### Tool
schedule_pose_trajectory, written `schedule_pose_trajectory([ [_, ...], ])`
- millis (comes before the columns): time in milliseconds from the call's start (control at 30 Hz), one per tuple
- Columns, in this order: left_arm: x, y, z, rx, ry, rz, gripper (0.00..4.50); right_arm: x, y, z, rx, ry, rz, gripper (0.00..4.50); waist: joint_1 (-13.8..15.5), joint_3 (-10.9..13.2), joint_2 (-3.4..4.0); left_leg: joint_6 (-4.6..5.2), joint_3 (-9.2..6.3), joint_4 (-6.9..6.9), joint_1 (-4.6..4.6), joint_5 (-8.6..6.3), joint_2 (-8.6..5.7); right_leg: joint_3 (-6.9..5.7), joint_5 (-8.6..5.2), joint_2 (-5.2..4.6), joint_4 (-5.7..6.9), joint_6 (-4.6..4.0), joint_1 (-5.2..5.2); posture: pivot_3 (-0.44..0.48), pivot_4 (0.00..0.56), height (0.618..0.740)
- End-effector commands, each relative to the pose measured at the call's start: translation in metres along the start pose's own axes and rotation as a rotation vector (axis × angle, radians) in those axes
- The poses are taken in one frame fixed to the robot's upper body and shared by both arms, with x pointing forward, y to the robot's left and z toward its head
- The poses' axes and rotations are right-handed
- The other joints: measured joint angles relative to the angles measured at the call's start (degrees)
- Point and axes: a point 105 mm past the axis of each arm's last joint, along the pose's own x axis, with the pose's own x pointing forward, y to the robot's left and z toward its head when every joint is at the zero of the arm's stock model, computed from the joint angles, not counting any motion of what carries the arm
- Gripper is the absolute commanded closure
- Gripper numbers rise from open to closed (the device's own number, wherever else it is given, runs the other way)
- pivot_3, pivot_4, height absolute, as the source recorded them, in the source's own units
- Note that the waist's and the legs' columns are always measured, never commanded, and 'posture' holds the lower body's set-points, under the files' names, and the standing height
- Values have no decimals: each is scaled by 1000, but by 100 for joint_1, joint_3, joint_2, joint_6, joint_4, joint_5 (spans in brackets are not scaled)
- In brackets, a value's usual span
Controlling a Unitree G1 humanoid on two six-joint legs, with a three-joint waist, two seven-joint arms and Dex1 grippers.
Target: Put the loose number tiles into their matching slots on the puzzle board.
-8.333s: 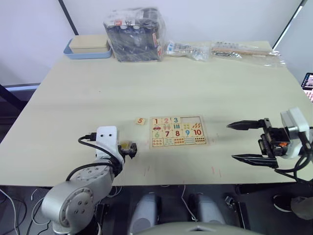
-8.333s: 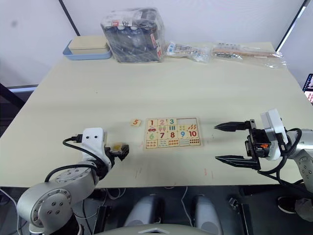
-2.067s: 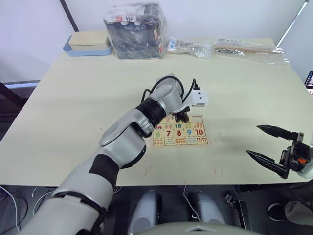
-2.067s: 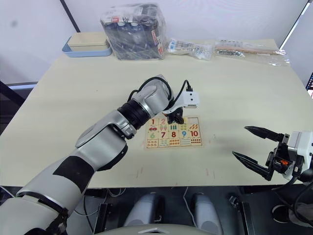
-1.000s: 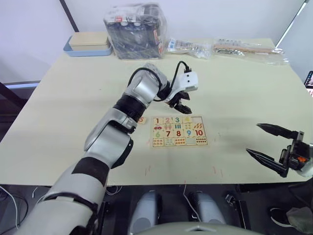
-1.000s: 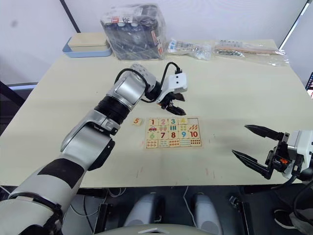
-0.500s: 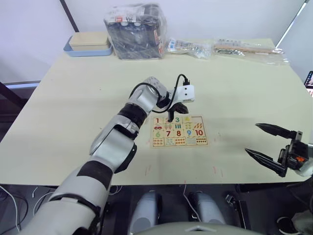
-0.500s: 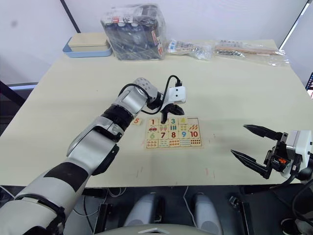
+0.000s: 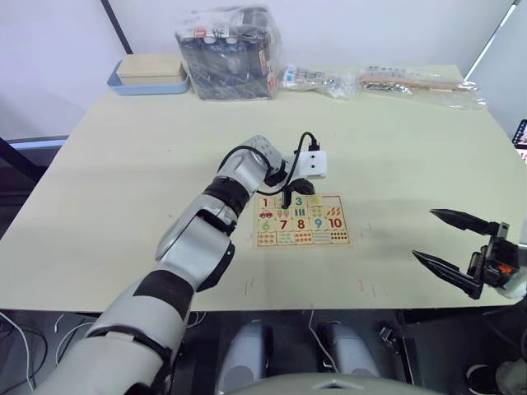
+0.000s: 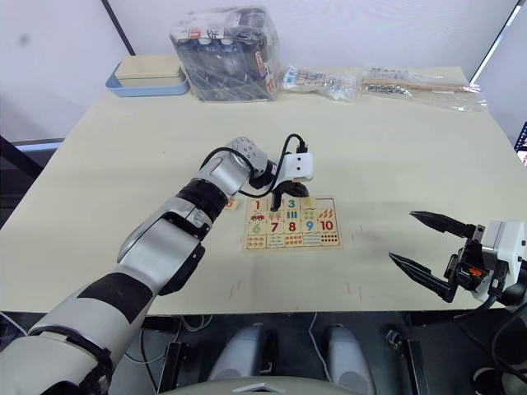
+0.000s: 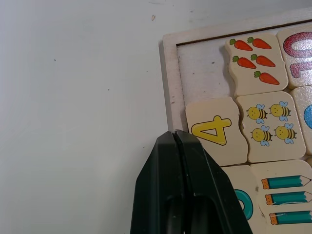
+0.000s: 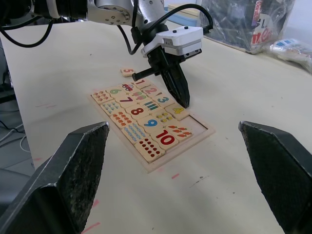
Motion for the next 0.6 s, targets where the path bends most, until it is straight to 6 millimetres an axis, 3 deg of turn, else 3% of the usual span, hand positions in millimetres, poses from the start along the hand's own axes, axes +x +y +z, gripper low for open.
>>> schedule_pose_trajectory([
  [33,-5,5,10,32,-14,13,4477,1,2,10,-53,-23,2,0,0,0,0,0,0,0,0,0,0,0,0,0,0,0,0,0,150,740],
  [600,-4,1,11,49,-12,-21,4477,1,2,10,-48,-22,2,0,0,-1,-1,0,-1,0,0,0,0,0,0,0,0,0,0,0,150,740],
])
